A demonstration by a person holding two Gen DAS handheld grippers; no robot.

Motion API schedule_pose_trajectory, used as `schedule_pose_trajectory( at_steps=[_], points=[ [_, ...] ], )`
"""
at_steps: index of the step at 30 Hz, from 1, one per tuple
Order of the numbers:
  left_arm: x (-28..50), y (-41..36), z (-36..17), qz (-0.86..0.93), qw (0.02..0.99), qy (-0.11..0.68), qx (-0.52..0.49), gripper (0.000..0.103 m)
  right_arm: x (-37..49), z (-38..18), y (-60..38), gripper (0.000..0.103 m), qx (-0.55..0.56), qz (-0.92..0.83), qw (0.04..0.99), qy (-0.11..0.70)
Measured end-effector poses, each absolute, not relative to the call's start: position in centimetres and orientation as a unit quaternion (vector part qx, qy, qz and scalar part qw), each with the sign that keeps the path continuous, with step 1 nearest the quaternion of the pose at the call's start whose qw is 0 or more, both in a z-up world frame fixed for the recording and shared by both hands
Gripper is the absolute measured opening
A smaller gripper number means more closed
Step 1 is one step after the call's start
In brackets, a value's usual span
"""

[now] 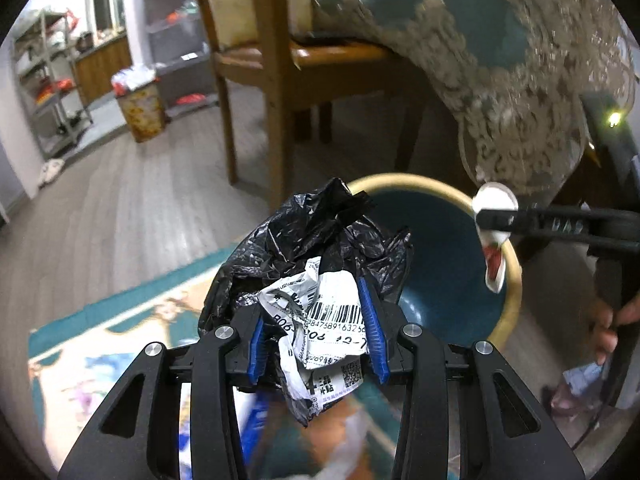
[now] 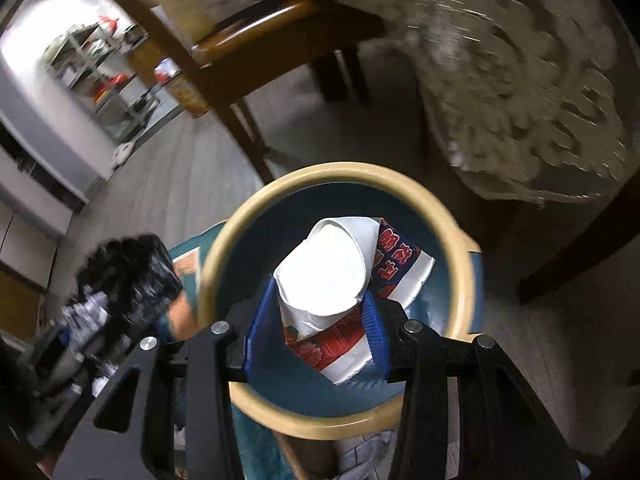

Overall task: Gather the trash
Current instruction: 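Carry both items over the teal bin and open both tools to drop them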

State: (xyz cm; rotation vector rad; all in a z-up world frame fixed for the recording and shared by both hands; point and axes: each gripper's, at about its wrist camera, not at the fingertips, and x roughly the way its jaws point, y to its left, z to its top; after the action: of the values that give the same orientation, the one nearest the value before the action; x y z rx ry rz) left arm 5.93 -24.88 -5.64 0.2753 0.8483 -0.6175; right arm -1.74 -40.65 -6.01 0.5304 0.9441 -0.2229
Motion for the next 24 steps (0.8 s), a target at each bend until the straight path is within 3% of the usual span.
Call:
schedule_pose_trajectory(
  at_steps=[6,9,11,13,17,19,24],
  points=[
    [5.8,-28.1,-8.4,-0.308,0.840,0.427,0.132,0.043,-2.3,-6.1,-41.8,0.042,0.272,-0.107,0.846,0.445],
    [5.7,-29.0,-8.8,-0.313,0.840,0.421,0.136,0.049,-2.6,-5.9,-42.6,0.043,0.280,-0.101,0.850,0.435],
    [5.5,-29.2,-8.8,-0.314,0.842,0.415,0.142,0.058,-2.9,-5.8,-42.8,0.046,0.282,-0.097,0.852,0.431],
    [5.3,-29.2,-8.6,-0.313,0.845,0.407,0.148,0.068,-2.7,-5.5,-42.6,0.055,0.282,-0.095,0.855,0.425],
    [5.4,-28.8,-8.3,-0.311,0.846,0.407,0.148,0.070,-2.0,-5.1,-42.5,0.063,0.278,-0.094,0.860,0.418],
    [5.5,-28.4,-7.9,-0.307,0.849,0.405,0.145,0.072,-1.9,-4.8,-42.4,0.074,0.274,-0.095,0.863,0.414],
    [5.3,-27.0,-6.9,-0.301,0.857,0.395,0.140,0.080,-1.9,-3.7,-42.0,0.091,0.262,-0.095,0.873,0.401]
  ],
)
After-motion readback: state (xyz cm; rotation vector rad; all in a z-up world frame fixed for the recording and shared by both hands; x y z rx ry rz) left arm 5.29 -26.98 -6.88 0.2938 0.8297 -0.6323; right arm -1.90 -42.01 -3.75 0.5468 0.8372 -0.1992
